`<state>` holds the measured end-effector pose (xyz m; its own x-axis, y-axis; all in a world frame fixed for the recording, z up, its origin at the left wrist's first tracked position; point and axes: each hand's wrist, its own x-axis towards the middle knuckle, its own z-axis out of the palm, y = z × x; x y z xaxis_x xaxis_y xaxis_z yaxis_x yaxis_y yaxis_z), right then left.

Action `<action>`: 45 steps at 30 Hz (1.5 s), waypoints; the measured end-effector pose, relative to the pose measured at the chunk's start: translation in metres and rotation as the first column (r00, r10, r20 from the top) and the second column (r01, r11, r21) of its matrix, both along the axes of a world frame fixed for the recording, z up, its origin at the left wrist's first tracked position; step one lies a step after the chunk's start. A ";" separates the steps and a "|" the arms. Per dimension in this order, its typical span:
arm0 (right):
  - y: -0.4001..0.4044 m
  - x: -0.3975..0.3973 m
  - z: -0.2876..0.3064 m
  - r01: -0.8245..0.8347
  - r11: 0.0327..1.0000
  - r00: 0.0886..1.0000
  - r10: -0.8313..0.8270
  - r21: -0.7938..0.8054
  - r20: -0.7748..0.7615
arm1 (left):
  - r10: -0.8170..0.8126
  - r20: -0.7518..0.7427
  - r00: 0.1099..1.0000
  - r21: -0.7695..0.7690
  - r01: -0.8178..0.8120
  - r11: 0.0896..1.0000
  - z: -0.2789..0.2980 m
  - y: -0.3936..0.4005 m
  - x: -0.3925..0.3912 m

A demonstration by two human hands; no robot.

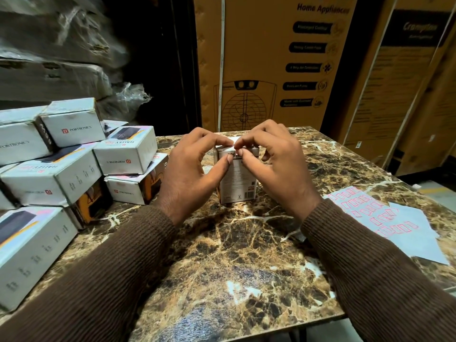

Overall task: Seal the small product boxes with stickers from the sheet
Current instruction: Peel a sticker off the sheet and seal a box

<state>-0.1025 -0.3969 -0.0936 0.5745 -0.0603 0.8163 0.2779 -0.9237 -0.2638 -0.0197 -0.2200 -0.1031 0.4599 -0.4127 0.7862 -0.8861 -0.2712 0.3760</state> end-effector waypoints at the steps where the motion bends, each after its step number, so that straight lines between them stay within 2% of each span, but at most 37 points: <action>1: 0.000 0.000 0.000 -0.023 0.999 1.000 0.023 0.023 -0.005 | 0.005 0.004 1.000 0.002 -0.005 1.000 0.000 0.000 0.000; 5: -0.001 0.002 -0.001 -0.075 0.993 0.997 0.076 0.086 -0.005 | 0.033 0.021 0.999 0.012 -0.033 0.999 0.000 0.000 -0.001; 12: -0.004 0.002 0.001 -0.218 0.910 0.965 0.255 0.352 -0.061 | 0.026 -0.003 1.000 0.012 -0.025 1.000 0.000 0.002 0.001; 20: -0.002 0.003 -0.002 -0.150 0.952 0.986 0.164 0.265 -0.030 | -0.005 -0.021 1.000 -0.005 0.005 1.000 0.000 0.002 0.000; 37: 0.001 0.001 -0.004 -0.221 0.891 0.970 0.245 0.396 -0.009 | 0.003 -0.034 0.999 -0.027 -0.004 1.000 -0.003 0.001 0.003; 45: 0.001 -0.001 -0.003 -0.232 0.885 0.965 0.261 0.403 -0.018 | 0.028 -0.014 1.000 -0.026 -0.028 0.999 -0.002 0.002 0.001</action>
<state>-0.1036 -0.3962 -0.0963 0.6673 -0.2175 0.7123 0.4507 -0.6435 -0.6187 -0.0187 -0.2184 -0.1049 0.4817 -0.3790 0.7902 -0.8731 -0.2856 0.3952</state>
